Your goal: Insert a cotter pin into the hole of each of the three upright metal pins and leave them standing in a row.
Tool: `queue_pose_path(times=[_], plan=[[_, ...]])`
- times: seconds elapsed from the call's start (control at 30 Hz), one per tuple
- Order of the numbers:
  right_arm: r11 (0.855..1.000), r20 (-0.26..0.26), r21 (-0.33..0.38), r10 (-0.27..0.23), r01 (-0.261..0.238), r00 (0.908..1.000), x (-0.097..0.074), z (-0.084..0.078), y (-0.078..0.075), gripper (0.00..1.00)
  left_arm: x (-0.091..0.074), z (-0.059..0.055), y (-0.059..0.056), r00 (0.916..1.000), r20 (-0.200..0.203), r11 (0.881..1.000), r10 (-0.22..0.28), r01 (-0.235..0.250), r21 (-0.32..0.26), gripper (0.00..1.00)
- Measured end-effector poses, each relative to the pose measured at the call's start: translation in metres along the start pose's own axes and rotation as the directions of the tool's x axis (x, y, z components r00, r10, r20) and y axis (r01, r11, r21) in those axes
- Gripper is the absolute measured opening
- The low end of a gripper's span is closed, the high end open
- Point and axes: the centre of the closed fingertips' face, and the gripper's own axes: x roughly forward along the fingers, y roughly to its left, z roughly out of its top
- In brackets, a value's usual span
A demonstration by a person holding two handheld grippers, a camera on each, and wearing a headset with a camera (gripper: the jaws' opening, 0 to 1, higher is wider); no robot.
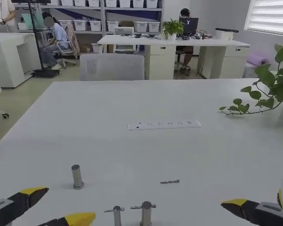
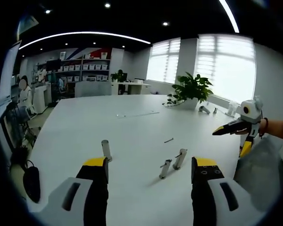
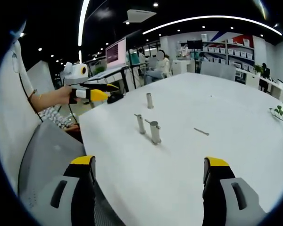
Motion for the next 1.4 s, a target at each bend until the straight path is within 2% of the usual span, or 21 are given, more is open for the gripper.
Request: queue_pose_path(times=[0.23, 0.43, 0.63, 0.93, 1.3, 1.4], plan=[[1.000, -0.004, 0.000, -0.007, 0.007, 1.0000, 0.000, 0.000, -0.002, 0.95, 0.015, -0.002, 0.024, 0.9986, -0.028, 0.999, 0.045, -0.044, 0.016, 0.59], [1.000, -0.008, -0.003, -0.009, 0.009, 0.9999, 0.001, 0.001, -0.005, 0.94, 0.028, 0.000, 0.039, 0.9971, -0.028, 0.997, 0.070, -0.069, 0.024, 0.51], [1.000, 0.000, -0.007, -0.011, 0.011, 0.9999, 0.002, 0.004, -0.007, 0.92, 0.042, 0.005, 0.056, 0.9948, 0.004, 0.994, 0.101, -0.101, 0.028, 0.44], [1.000, 0.007, -0.001, -0.022, 0.022, 0.9997, 0.003, 0.005, -0.012, 0.90, 0.063, 0.002, 0.074, 0.9928, 0.005, 0.991, 0.120, -0.120, 0.058, 0.39], [1.000, 0.019, -0.002, -0.022, 0.022, 0.9996, 0.007, 0.003, -0.015, 0.87, 0.085, -0.008, 0.093, 0.9886, -0.018, 0.986, 0.150, -0.148, 0.082, 0.34], [1.000, 0.003, 0.009, -0.019, 0.019, 0.9998, 0.009, 0.000, -0.017, 0.86, 0.091, -0.012, 0.098, 0.9888, -0.028, 0.987, 0.147, -0.145, 0.070, 0.33]])
